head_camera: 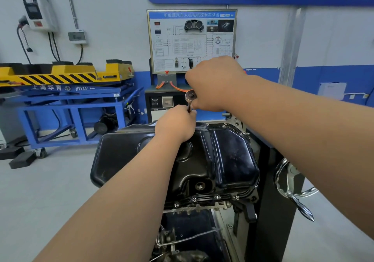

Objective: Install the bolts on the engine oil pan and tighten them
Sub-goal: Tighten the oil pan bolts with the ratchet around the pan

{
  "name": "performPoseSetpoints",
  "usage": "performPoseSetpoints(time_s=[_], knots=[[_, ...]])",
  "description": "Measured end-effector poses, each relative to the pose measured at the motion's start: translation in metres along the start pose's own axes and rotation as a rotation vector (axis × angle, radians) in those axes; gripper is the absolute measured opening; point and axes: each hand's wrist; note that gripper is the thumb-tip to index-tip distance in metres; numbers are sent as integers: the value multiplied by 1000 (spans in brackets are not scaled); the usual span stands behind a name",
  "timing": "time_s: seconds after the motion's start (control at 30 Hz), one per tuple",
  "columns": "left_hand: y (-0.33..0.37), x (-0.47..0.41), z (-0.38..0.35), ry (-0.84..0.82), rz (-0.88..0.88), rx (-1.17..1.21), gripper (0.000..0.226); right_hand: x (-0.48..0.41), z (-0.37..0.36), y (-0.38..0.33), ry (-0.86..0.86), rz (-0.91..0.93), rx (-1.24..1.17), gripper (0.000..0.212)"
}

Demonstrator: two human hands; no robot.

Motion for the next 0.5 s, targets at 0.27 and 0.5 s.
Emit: performPoseSetpoints(time_s=[0.27,0.5], knots=[[1,3,-1,110,-90,40,26,-2,-3,5,15,128,28,12],[21,-7,4,143,-220,173,22,-1,6,34,26,7,-70,28]])
Point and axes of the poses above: each hand's wrist, its own x-axis away from the middle knuckle, its own z-axis out of the back of the hand, y = z × x, and after that the axes turned 11 degrees about -z, right-handed
